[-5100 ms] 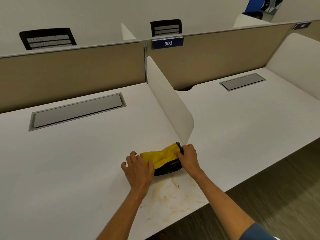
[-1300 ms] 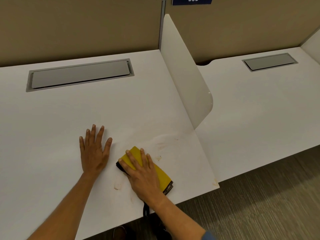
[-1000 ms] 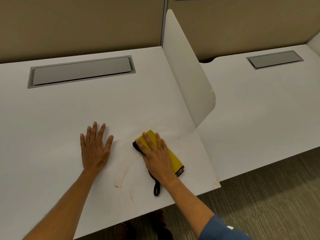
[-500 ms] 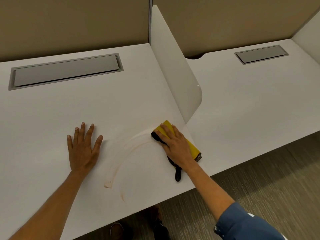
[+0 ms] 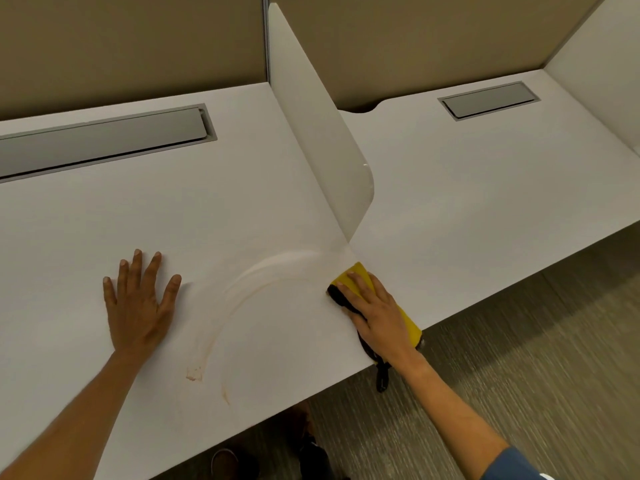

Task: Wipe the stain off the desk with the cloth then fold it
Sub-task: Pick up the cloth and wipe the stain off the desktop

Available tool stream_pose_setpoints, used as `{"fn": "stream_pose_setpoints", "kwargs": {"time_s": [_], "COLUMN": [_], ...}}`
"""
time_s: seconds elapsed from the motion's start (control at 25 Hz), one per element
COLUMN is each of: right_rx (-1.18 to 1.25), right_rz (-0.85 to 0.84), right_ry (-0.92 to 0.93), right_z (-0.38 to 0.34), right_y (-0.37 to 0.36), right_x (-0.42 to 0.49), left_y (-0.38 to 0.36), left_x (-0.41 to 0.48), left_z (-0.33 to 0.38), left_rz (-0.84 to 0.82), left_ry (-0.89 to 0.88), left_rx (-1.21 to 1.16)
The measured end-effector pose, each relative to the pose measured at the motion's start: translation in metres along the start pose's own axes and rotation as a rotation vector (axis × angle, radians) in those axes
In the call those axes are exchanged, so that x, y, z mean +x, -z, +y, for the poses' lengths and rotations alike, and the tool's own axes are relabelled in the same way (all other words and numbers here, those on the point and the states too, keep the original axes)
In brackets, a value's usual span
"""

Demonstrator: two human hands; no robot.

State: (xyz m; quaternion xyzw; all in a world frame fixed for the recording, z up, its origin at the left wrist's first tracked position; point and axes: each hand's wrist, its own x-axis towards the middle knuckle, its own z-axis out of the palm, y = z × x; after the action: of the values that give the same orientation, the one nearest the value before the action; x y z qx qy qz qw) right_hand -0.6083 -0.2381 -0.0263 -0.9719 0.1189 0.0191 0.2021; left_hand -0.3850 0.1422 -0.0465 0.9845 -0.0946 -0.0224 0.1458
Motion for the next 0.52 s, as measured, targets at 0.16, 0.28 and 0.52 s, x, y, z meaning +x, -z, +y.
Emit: {"fn": "stream_pose_setpoints", "kwargs": {"time_s": [0.16,0.28,0.52], "right_rx": [0.017,0.014,-0.001], "right_rz": [0.061,0.075,0.052], "right_ry": [-0.065,-0.097,-0.118], "right_z": [-0.014,-0.029,-0.069], "right_y": [-0.009,-0.018,-0.040], "right_x": [-0.023,-0.032,-0.048], "left_y": [0.000,0.000,-0.001], "left_x": [0.000,0.000,0.000], "left_z": [0.001,0.001,0.001], "left_rz": [-0.004,0.002,0.003], "left_ry": [-0.009,-0.010,-0.015], "left_rx": [0.012,0.016,0.021]}}
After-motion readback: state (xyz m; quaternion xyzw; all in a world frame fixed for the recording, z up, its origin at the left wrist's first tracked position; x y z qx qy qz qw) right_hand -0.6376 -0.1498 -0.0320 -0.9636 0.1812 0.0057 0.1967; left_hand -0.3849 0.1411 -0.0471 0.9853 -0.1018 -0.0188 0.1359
